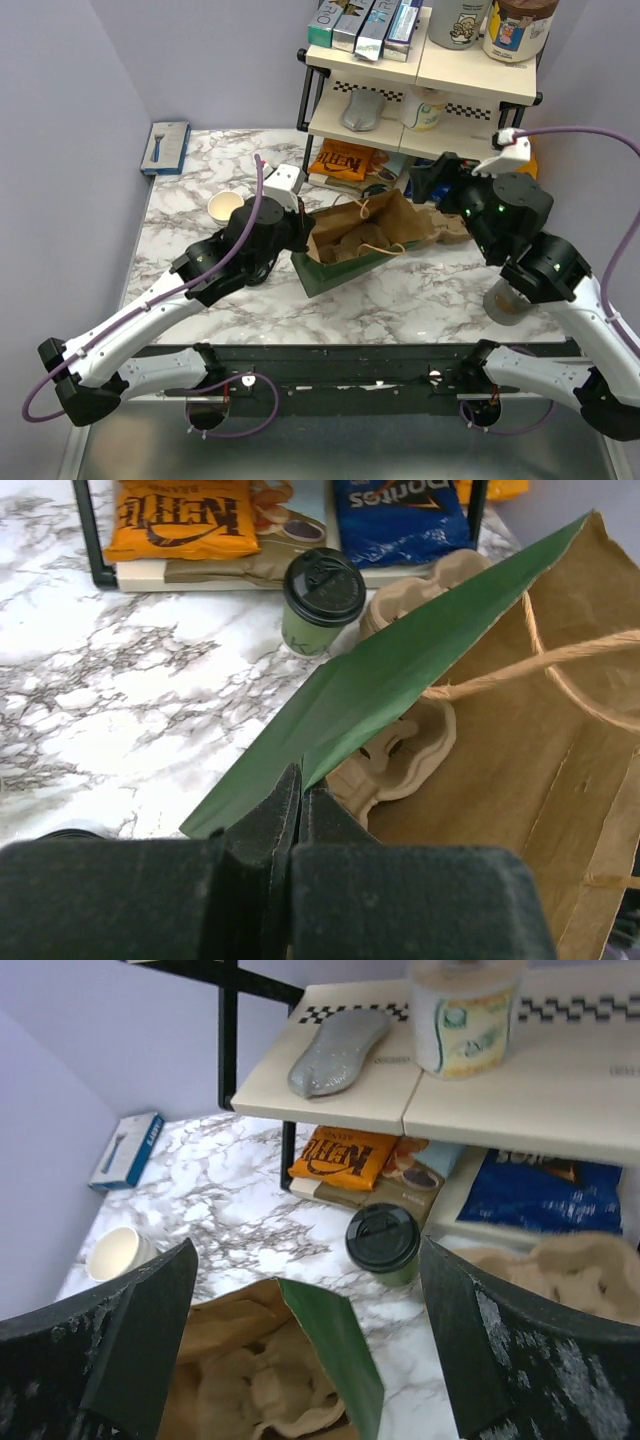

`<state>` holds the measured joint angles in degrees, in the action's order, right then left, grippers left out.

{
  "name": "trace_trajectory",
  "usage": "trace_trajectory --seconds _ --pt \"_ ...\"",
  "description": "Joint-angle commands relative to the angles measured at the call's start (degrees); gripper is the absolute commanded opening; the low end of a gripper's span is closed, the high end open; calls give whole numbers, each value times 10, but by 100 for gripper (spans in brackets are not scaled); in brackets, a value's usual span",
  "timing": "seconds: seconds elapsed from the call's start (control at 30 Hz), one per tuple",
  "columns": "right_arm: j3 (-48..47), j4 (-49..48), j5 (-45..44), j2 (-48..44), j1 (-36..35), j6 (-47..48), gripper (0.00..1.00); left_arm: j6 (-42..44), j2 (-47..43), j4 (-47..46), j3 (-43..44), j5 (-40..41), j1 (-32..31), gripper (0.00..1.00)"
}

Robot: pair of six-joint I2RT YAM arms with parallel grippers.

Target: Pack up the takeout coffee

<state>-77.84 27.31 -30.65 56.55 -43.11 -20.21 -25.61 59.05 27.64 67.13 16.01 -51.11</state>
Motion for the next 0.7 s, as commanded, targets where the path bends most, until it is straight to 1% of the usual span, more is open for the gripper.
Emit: trace_trajectory --seconds 0.0,0.03,0.07,0.13,0.17,0.2,0.3,0.53,0.63,0.67 --pt "4 137 -54 -7 0 -167 100 -27 -2 -29 -17 113 -42 0" --pt "4 152 -51 -7 -1 -184 100 -27 -2 -31 -19 126 -49 0" --pt "11 163 -29 -9 -1 -213 100 -30 -1 -35 -21 142 -56 0" --pt "25 173 7 -16 -1 -236 100 -30 5 -37 -26 175 -77 0" --pt "36 176 43 -18 -1 -252 100 -33 8 -36 -27 188 -84 0" --pt "39 186 55 -19 0 -261 100 -39 12 -35 -26 214 -95 0" --pt "52 222 59 -23 -1 -301 100 -51 26 -26 -24 258 -112 0" --pt "90 236 95 -14 0 -345 99 -64 20 -49 -43 288 -141 0" --pt "103 233 96 -1 10 -367 93 -62 11 -67 -56 290 -149 0" --pt "109 229 99 1 14 -368 84 -60 10 -75 -59 292 -152 0"
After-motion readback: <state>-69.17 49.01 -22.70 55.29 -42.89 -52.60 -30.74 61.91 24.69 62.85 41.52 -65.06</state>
